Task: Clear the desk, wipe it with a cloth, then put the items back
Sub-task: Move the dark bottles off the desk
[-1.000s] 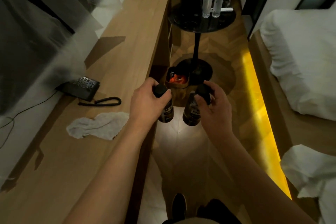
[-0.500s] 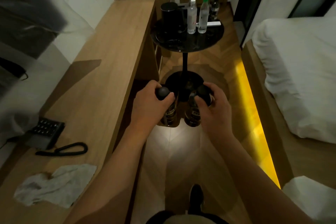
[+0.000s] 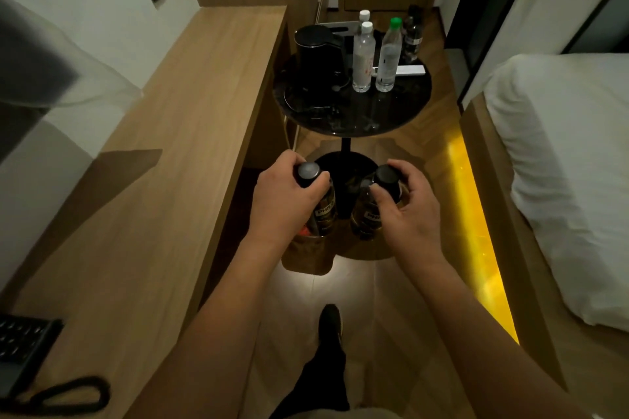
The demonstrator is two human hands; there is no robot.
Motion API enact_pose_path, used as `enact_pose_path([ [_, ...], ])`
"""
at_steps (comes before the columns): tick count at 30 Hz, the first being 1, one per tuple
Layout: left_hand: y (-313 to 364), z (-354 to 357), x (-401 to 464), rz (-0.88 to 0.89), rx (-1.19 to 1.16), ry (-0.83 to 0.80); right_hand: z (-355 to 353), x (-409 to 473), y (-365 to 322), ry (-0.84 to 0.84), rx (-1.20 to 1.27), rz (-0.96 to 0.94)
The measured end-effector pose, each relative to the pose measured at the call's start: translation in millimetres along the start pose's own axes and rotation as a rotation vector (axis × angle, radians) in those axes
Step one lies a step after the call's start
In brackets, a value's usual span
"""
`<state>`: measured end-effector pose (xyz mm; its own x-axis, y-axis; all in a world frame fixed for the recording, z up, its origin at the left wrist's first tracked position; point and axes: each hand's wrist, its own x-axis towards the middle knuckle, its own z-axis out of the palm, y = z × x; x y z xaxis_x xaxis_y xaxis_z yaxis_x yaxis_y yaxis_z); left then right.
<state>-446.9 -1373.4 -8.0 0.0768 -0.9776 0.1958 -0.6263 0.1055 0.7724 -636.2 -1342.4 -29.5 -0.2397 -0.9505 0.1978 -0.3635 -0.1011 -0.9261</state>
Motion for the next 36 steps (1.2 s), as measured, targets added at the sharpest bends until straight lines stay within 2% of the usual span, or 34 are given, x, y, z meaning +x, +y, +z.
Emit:
enact_pose_path([
  [7,-8.8,15.2,122.4,-0.006,0.005,-0.004,33.2,116.0,10.8,0.028,-0.058,-0.045],
  [17,-9.0,75.2,241.3,-0.064,0.023,-0.072,40.8,245.3,55.9,0.079,-0.072,0.080],
  [25,11.0,145.0,330.9,-0.144,0.105,-0.152,28.7,364.7,101.2,-0.002,-0.032,0.149],
  [30,14.8,193.6,381.1,-0.219,0.113,-0.149,27.7,425.6,132.1,-0.028,-0.053,0.162],
  [36,5.1,238.5,430.4,-0.204,0.167,-0.177,40.5,480.1,171.9,-0.048,-0.044,0.197],
])
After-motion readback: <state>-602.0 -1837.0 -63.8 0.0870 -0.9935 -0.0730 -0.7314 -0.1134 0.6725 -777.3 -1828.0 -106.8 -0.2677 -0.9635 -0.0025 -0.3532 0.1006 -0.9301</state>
